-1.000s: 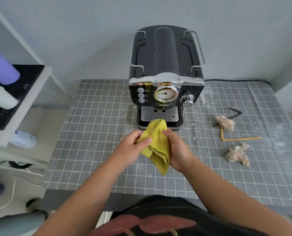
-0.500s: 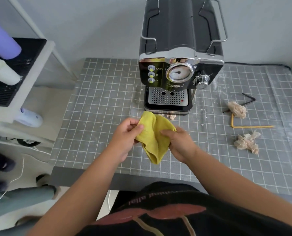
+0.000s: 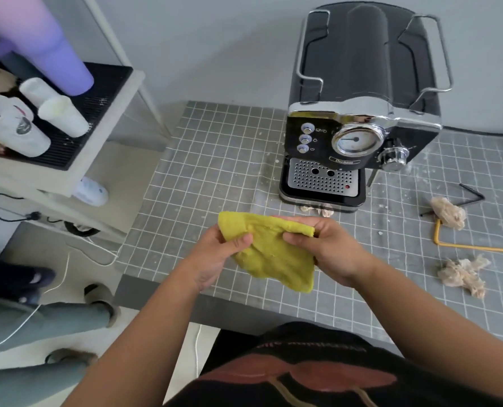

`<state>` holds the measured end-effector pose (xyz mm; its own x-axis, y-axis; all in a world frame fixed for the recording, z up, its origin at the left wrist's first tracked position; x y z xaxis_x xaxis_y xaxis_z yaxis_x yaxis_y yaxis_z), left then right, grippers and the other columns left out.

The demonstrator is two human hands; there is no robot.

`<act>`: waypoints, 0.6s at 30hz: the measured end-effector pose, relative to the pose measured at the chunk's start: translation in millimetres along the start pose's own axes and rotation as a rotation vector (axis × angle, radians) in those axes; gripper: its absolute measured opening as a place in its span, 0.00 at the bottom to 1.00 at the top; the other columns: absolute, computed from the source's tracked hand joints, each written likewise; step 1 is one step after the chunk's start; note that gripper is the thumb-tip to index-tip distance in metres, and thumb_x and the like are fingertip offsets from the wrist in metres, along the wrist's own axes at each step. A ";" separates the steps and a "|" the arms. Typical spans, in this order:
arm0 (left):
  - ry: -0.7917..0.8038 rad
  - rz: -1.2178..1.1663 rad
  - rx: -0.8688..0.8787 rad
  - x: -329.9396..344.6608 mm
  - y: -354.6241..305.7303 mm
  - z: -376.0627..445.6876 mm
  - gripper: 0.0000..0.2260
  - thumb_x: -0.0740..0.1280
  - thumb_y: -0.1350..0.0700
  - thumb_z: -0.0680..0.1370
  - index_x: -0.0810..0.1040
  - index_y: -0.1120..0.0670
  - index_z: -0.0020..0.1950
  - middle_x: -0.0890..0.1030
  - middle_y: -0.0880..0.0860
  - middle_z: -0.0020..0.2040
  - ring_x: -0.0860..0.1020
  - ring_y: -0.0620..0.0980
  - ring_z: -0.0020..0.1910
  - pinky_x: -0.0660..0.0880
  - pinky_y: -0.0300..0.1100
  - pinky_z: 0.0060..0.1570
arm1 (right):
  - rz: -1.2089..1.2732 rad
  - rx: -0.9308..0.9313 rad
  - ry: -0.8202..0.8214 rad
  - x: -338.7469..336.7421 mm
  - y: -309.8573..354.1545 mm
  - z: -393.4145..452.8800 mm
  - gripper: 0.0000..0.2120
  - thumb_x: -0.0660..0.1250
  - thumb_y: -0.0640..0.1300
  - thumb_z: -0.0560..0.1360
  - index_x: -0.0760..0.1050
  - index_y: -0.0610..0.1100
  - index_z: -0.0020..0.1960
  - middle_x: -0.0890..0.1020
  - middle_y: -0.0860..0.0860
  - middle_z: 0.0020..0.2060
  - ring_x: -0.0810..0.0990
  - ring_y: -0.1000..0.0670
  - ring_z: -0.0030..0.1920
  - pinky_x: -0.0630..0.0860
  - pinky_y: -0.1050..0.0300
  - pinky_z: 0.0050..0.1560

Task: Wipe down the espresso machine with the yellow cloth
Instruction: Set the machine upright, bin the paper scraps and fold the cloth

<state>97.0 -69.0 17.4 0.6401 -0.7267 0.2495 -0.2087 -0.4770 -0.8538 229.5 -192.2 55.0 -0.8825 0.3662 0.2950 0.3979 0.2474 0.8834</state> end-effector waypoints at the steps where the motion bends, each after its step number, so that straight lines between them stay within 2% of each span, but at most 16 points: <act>1: -0.071 0.034 0.042 -5.2 -1.4 -3.7 0.22 0.78 0.48 0.62 0.80 0.54 0.53 0.84 0.53 0.51 0.81 0.56 0.56 0.79 0.44 0.50 | 0.001 0.025 -0.021 -0.6 -5.4 5.2 0.13 0.64 0.37 0.77 0.79 0.42 0.60 0.83 0.44 0.55 0.81 0.44 0.57 0.78 0.50 0.55; 4: -0.296 0.418 0.191 -25.8 -5.0 -17.5 0.13 0.74 0.45 0.69 0.78 0.46 0.51 0.84 0.47 0.46 0.83 0.48 0.48 0.79 0.41 0.43 | -0.131 0.133 -0.143 -2.7 -37.2 24.7 0.08 0.65 0.45 0.78 0.80 0.47 0.55 0.84 0.47 0.52 0.81 0.45 0.55 0.76 0.43 0.59; 6: -0.399 0.677 0.265 -35.6 -4.7 -30.1 0.13 0.69 0.41 0.73 0.77 0.47 0.51 0.82 0.47 0.42 0.81 0.45 0.43 0.78 0.43 0.42 | -0.202 0.196 -0.184 7.8 -60.4 35.5 0.07 0.66 0.50 0.77 0.80 0.50 0.53 0.84 0.48 0.50 0.82 0.45 0.54 0.77 0.40 0.58; 8: -0.510 0.765 0.278 -47.9 -2.9 -39.7 0.14 0.64 0.41 0.76 0.76 0.50 0.51 0.80 0.47 0.40 0.79 0.44 0.41 0.77 0.45 0.43 | -0.236 0.225 -0.204 23.9 -78.8 46.4 0.09 0.65 0.54 0.76 0.79 0.52 0.52 0.84 0.49 0.50 0.81 0.46 0.53 0.77 0.39 0.56; 10: -0.590 0.794 0.226 -65.9 -1.4 -43.8 0.16 0.61 0.40 0.77 0.74 0.51 0.53 0.80 0.47 0.42 0.79 0.48 0.43 0.75 0.48 0.46 | -0.214 0.242 -0.192 44.2 -87.8 57.4 0.08 0.63 0.54 0.77 0.77 0.53 0.53 0.83 0.50 0.51 0.81 0.47 0.53 0.78 0.40 0.56; 14: -0.666 1.025 -0.030 -113.0 -0.9 -32.0 0.22 0.54 0.38 0.80 0.69 0.50 0.67 0.80 0.54 0.53 0.77 0.59 0.55 0.72 0.52 0.54 | -0.130 0.341 -0.129 74.8 -100.9 90.0 0.09 0.62 0.53 0.79 0.75 0.51 0.55 0.82 0.47 0.53 0.82 0.44 0.52 0.81 0.40 0.49; 16: -0.666 1.153 -0.156 -133.6 -3.4 -20.1 0.22 0.52 0.39 0.80 0.67 0.49 0.70 0.79 0.56 0.59 0.75 0.60 0.58 0.70 0.53 0.56 | -0.130 0.394 -0.115 84.5 -107.0 107.4 0.10 0.62 0.52 0.79 0.74 0.49 0.57 0.82 0.46 0.53 0.82 0.44 0.51 0.81 0.42 0.47; 18: -0.599 1.224 -0.277 -149.7 -0.4 -9.3 0.22 0.54 0.39 0.80 0.68 0.49 0.70 0.77 0.55 0.63 0.74 0.59 0.62 0.69 0.52 0.58 | -0.139 0.419 -0.131 87.9 -112.4 122.1 0.10 0.62 0.49 0.79 0.73 0.47 0.58 0.81 0.46 0.51 0.82 0.45 0.48 0.82 0.47 0.42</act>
<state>-5.7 35.5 -15.3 0.1470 -0.4624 -0.8744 -0.9533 0.1696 -0.2499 137.8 -78.3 -62.8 -0.9063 0.4076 0.1113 0.3685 0.6336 0.6802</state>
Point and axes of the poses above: each hand's wrist, its own z-axis towards the middle knuckle, its own x-axis out of the palm, y = z × x, the point moved 6 cm from there along z, towards the middle knuckle
